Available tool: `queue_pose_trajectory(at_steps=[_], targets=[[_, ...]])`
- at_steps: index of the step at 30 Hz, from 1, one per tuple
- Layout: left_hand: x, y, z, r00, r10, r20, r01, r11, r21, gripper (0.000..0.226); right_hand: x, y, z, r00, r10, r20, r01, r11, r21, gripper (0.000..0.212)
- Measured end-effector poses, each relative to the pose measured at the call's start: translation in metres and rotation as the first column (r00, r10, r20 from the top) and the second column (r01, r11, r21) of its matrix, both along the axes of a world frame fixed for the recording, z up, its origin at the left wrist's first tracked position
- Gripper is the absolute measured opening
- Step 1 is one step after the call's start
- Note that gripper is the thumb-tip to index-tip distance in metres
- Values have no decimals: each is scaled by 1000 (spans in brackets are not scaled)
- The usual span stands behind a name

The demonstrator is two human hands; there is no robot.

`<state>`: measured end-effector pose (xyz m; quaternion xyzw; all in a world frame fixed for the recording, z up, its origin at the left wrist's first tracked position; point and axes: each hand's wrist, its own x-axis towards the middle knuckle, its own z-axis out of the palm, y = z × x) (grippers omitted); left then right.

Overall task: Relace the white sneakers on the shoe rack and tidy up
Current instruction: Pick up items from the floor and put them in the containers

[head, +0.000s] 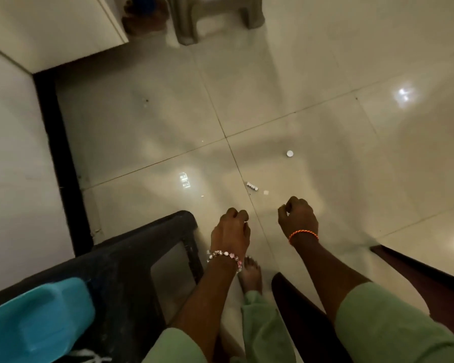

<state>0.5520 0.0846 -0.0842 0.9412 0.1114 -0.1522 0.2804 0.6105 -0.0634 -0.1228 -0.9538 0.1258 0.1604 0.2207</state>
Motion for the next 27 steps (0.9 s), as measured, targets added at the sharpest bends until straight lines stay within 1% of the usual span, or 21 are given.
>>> queue_pose_trajectory(at_steps=[1,2,3,4,6,7,9,10,12,13,14,15,16,17,18,19,21,22,25,26,27], targets=[[14,-13,-34,998,-46,-38,46,999,3,21,11,-17,-33,999,-29,-30,29,999,-24,16],[19,-16,-48,997,-62,-44,62,998,-7,22,18,-23,-42,999,-27,-32,26,999,-28,16],[22,-14,-48,995,-76,-61,77,997,10,23,23,-25,-41,999,-9,-41,7,999,-39,16],[29,-22,-70,990,-121,-79,122,992,18,24,31,-34,-60,999,-8,-43,6,999,-53,16],[34,-27,-80,981,-165,-103,166,986,-5,25,42,-39,-62,999,30,-46,-32,998,-51,16],[45,-37,-119,966,-231,-113,232,973,-1,26,53,-46,-101,998,24,-57,-27,998,-63,16],[52,-36,-140,944,-296,-147,298,954,-5,31,65,-46,-111,995,51,-81,-55,997,-51,18],[66,-43,-180,924,-349,-155,354,935,4,34,77,-52,-151,996,39,-77,-43,998,-55,20],[78,-44,-198,900,-395,-186,409,911,45,40,92,-50,-162,996,41,-73,-44,998,-36,24],[91,-54,-235,874,-444,-196,462,885,52,42,103,-56,-199,998,33,-57,-36,998,-45,27],[96,-56,-248,865,-459,-203,480,875,68,43,112,-57,-210,998,34,-55,-35,999,-32,30],[102,-54,-251,860,-472,-194,493,866,79,45,121,-56,-211,996,49,-72,-51,998,-29,34],[109,-61,-283,855,-508,-107,516,853,81,47,128,-63,-244,996,43,-76,-47,998,-40,39],[112,-63,-294,863,-504,-36,506,859,79,50,135,-63,-253,995,48,-89,-51,998,-33,46],[114,-61,-293,850,-524,-53,526,847,74,56,140,-63,-254,992,71,-101,-74,997,-29,54],[117,-64,-323,833,-550,-64,554,829,80,61,148,-67,-278,992,78,-99,-82,996,-34,62],[118,-62,-336,823,-566,-55,568,822,46,62,160,-65,-285,992,95,-78,-97,995,-25,70],[125,-64,-354,826,-562,-25,563,825,47,60,171,-66,-302,994,101,-50,-102,994,-25,70],[133,-65,-366,851,-524,39,519,850,89,50,195,-59,-318,993,121,1,-121,990,-69,64],[136,-65,-362,864,-497,77,491,867,78,50,200,-57,-317,993,114,18,-112,988,-110,61],[138,-65,-365,863,-497,92,489,867,101,54,205,-54,-322,996,86,19,-83,987,-140,59]])
